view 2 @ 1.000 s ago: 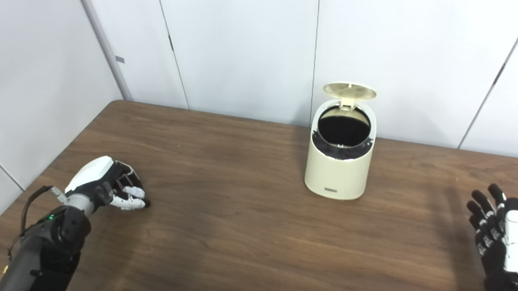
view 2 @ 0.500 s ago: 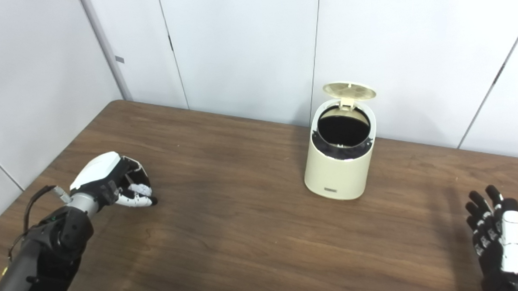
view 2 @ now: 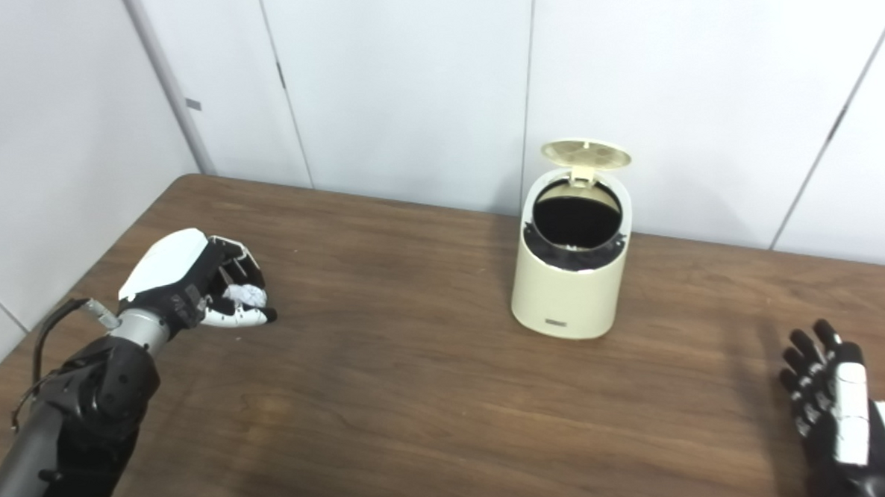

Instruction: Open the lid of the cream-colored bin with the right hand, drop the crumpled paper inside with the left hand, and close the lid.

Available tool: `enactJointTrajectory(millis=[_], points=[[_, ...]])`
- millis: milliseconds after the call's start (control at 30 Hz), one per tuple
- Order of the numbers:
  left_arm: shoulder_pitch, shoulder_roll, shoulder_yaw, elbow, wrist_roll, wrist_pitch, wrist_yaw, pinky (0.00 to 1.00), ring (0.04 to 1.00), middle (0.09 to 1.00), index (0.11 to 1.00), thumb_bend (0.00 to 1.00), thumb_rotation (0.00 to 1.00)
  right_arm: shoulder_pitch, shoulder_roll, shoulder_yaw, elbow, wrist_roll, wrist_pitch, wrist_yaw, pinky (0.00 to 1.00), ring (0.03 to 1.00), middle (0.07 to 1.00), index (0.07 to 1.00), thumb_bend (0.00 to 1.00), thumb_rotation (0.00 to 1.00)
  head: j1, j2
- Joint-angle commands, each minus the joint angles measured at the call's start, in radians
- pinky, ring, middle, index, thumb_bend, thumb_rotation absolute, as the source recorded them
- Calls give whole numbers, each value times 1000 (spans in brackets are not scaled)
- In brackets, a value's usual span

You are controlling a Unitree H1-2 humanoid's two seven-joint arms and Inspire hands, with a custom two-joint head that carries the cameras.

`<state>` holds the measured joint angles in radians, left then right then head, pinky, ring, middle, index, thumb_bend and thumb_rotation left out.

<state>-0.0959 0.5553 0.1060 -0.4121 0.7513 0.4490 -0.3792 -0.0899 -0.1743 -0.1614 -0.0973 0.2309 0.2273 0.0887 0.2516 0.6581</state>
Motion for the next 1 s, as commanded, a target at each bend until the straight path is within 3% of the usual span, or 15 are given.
enactJointTrajectory(millis=[0,200,367,600,767,967], points=[[-54,12,-3,-59,15,-2,17,466,407,488,492,503,0,-22,-7,2,1,2,-39,14,1000,970,962,1000,543,1000,-10,-2],[-105,-14,-45,-93,51,13,0,462,406,504,481,502,0,-20,-3,14,37,-15,-91,17,1000,958,957,1000,545,1000,-68,-17],[-161,-81,-47,-112,113,20,-73,375,380,514,499,498,0,-16,0,29,64,-30,-130,17,1000,964,959,1000,546,1000,-120,-29],[-205,-111,-80,-108,98,-1,-65,380,381,494,499,499,0,-14,30,42,74,-60,-153,-13,1000,954,944,1000,560,1000,-218,-49],[-248,-132,-121,-98,138,9,-79,413,378,494,506,499,0,-18,41,42,72,-69,-162,-25,1000,950,947,992,562,1000,-247,-58],[-281,-141,-142,-75,109,-11,-74,384,390,488,504,475,0,-24,50,46,79,-80,-178,-32,1000,935,942,997,565,1000,-291,-70]])
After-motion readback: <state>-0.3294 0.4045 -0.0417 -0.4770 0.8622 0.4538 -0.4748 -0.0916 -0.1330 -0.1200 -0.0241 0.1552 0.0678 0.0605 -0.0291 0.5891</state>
